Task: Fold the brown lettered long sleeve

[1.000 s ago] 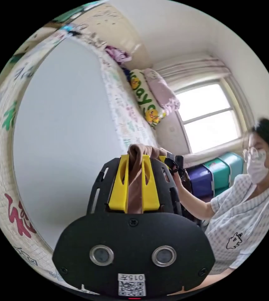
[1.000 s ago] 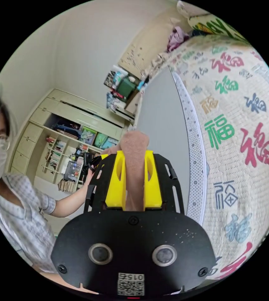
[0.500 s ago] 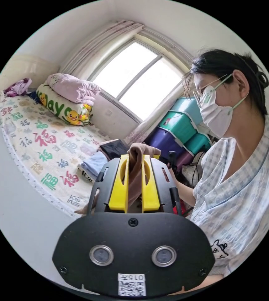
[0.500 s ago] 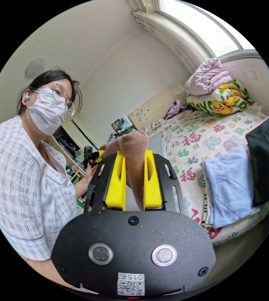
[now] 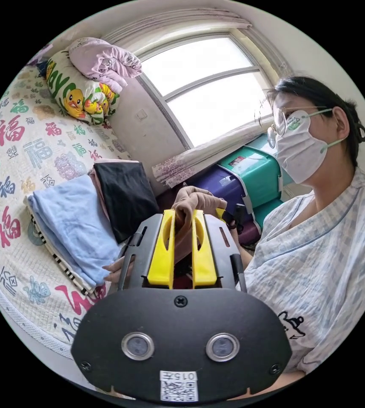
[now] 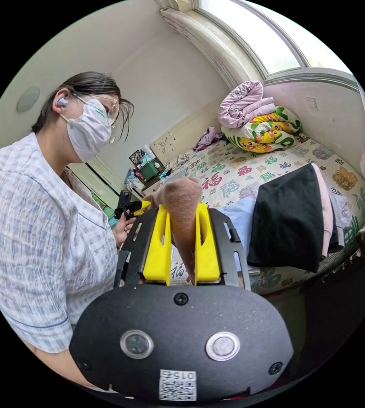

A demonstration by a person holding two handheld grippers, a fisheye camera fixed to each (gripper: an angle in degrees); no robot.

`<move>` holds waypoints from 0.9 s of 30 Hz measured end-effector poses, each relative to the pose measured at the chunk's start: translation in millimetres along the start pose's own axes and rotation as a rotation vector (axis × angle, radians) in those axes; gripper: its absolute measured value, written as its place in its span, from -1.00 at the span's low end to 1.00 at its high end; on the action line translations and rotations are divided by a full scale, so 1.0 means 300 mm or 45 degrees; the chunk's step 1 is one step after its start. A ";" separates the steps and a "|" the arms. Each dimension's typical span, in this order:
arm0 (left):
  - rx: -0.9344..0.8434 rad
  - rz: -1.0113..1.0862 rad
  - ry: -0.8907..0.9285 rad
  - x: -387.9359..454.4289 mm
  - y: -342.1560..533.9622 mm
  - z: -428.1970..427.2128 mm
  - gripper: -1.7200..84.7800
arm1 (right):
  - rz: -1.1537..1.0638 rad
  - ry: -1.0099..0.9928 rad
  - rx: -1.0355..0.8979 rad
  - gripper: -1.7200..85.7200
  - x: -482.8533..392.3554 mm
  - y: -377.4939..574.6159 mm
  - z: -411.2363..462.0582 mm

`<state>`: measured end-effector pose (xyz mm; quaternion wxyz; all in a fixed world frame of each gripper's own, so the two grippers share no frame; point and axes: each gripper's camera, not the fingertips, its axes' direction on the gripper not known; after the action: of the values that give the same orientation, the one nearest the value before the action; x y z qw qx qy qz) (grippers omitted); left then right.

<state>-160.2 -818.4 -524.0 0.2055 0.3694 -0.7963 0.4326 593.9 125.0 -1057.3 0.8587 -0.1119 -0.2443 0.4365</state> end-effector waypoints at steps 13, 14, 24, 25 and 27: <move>-0.031 0.072 -0.076 0.062 -0.188 0.270 -0.81 | -0.011 -0.086 -0.029 -0.75 0.293 -0.054 -0.053; -0.012 0.065 -0.058 0.058 -0.202 0.281 -0.81 | -0.012 -0.091 -0.034 -0.75 0.305 -0.075 -0.052; 0.152 0.000 -0.283 -0.476 -0.728 0.721 -0.79 | 0.041 0.817 -0.143 -0.73 0.620 -0.574 0.355; 0.126 -0.053 -0.329 -0.532 -0.752 0.761 -0.81 | 0.088 1.019 -0.179 -0.74 0.738 -0.589 0.488; 0.155 -0.315 -0.267 -0.687 -0.754 0.819 -0.84 | 0.198 1.175 -0.316 -0.82 0.864 -0.584 0.650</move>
<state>143.6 -1020.3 -668.9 0.1503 0.5195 -0.7342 0.4105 744.2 225.3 -736.0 0.8225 -0.4132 0.1210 0.3717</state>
